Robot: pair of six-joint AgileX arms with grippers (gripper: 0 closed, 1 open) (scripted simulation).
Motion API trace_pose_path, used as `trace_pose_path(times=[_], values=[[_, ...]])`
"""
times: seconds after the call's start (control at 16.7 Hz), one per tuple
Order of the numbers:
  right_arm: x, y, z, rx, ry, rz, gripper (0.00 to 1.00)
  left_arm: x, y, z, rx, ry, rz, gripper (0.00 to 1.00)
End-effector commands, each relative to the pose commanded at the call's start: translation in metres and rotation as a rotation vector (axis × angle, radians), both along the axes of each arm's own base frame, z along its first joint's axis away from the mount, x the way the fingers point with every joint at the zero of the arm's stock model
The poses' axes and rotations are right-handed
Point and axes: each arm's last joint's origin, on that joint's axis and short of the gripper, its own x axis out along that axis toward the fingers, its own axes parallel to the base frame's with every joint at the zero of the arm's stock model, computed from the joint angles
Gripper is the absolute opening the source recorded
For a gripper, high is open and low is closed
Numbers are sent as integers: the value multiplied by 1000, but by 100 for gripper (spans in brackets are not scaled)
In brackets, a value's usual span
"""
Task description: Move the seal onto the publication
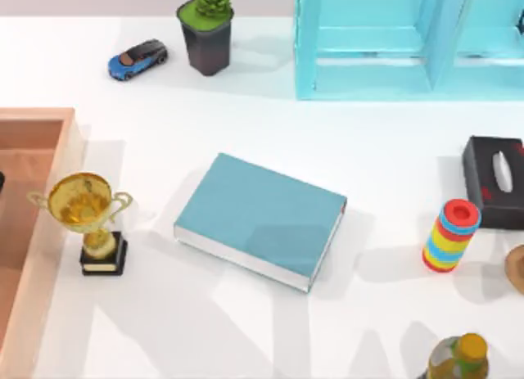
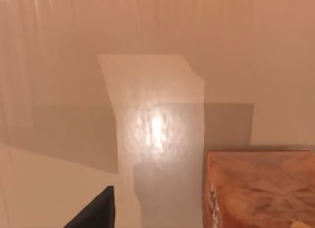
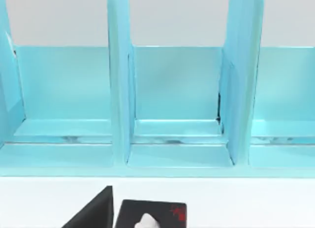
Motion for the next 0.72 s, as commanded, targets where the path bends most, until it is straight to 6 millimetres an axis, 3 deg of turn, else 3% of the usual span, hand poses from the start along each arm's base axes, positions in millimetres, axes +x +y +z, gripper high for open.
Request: trace_pose_path(times=[0.72], values=[[0, 0, 0, 0, 0, 0, 100, 0, 0, 0, 0, 0, 0, 2]])
